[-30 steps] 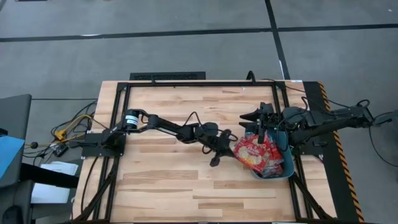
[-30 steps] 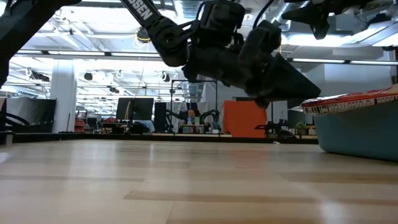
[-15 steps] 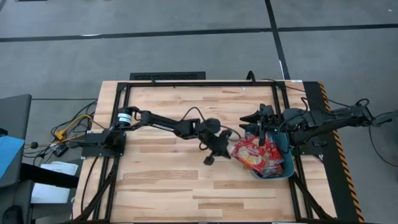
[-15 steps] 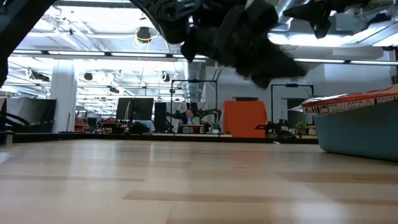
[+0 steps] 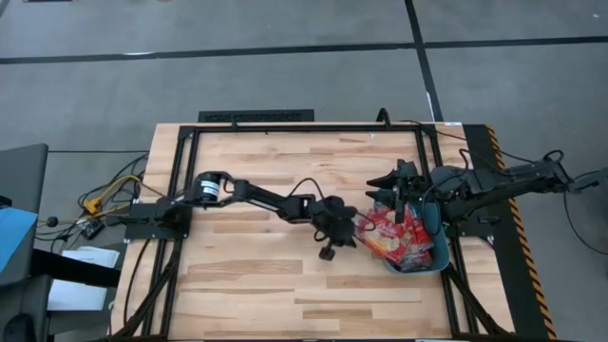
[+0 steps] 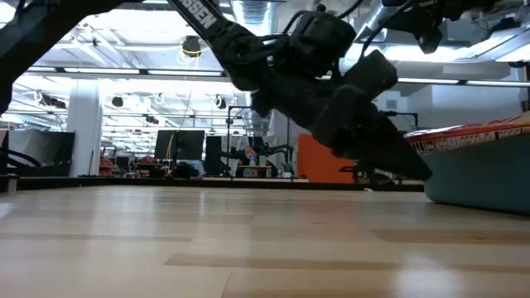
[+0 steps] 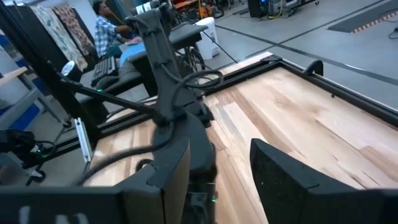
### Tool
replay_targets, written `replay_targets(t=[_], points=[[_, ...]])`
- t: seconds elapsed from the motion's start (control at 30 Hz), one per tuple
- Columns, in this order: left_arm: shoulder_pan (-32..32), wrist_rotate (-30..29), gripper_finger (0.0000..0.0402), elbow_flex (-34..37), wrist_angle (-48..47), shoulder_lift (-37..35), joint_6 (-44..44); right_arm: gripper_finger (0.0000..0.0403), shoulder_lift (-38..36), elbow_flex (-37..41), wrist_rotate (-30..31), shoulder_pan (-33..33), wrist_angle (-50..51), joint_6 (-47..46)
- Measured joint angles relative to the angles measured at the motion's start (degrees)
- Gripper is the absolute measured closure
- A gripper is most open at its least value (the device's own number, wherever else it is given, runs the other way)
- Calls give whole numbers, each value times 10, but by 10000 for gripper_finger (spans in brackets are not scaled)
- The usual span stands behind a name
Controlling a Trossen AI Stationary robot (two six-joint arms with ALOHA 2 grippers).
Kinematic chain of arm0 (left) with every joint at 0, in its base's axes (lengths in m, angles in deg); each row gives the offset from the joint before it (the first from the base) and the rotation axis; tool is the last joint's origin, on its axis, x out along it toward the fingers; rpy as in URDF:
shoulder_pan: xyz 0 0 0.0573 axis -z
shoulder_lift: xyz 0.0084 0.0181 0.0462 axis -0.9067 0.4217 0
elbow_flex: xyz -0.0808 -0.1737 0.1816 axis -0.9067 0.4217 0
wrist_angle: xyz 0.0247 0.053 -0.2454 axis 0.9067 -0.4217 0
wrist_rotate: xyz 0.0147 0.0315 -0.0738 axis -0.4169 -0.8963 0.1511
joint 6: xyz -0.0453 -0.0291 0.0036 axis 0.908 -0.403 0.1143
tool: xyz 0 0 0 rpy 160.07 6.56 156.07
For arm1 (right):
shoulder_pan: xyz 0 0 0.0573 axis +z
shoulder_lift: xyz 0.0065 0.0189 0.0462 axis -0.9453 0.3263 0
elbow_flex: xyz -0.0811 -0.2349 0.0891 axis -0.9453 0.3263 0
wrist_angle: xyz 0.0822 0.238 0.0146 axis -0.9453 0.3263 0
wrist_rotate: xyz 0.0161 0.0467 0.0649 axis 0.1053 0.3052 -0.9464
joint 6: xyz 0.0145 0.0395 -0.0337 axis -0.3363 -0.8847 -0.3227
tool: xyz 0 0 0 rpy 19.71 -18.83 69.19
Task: Sort popcorn bags into baskets
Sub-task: Adjust the popcorn bag into the bin
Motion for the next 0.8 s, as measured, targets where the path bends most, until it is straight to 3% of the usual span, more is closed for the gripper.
replay_targets(t=[0.3,0.5,0.8], points=[[-16,5,401,-81,-5,4,40,218,0,0,0,1,0,-6],[-9,5,401,-157,-6,53,46,211,0,0,0,1,1,-11],[-25,-6,402,-250,-110,112,26,207,0,0,0,6,4,-12]])
